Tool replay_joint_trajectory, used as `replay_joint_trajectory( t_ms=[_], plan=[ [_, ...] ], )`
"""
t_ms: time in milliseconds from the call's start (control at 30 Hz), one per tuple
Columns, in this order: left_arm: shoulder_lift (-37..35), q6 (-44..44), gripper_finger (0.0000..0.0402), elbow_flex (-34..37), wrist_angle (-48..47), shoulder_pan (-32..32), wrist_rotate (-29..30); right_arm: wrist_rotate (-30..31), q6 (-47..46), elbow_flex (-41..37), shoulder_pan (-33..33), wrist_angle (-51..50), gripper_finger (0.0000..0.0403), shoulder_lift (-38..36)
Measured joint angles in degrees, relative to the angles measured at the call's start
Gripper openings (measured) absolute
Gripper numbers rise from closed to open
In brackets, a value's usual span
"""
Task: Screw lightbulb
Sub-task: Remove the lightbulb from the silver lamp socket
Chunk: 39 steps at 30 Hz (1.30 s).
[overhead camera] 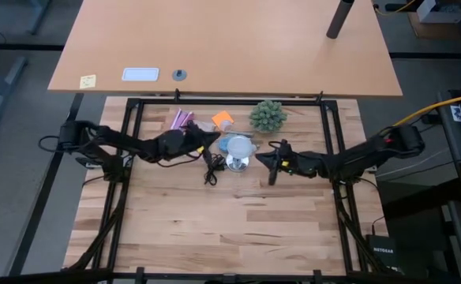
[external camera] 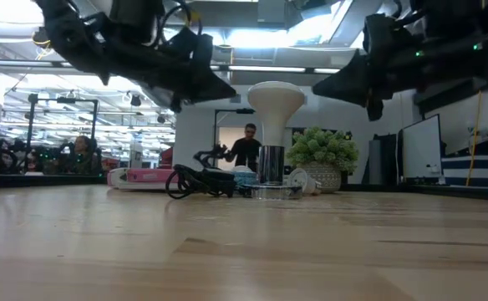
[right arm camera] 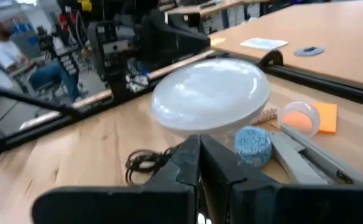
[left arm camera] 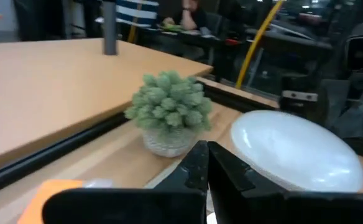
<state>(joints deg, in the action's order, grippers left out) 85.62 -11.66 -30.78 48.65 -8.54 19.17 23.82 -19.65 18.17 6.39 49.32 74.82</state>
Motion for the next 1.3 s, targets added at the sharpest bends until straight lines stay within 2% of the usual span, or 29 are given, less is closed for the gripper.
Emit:
replay_joint_trajectory(
  t_ms=[133,433,867,1067,1300],
  plan=[
    [2.8,0.8,0.0,-2.8,0.4,-1.4,-5.8,1.6,-0.1,0.1,0.0,4.2,0.0016,3.1],
    [9.9,3.2,0.0,-8.3,-0.1,-1.6,-6.2,1.8,-0.1,0.2,0.0,4.7,0.0016,3.6],
    [9.3,3.2,0.0,-8.3,-2.0,-0.4,-6.1,4.1,0.6,0.2,0.0,4.6,0.0016,3.6],
    [8.7,3.5,0.0,-8.3,-5.3,-0.3,-3.9,1.5,4.2,0.2,0.0,4.5,0.0016,3.6],
    [4.4,5.7,0.0,-8.2,-7.8,-0.3,-3.3,-1.1,5.4,0.2,0.0,4.5,0.0016,3.2]
  ],
)
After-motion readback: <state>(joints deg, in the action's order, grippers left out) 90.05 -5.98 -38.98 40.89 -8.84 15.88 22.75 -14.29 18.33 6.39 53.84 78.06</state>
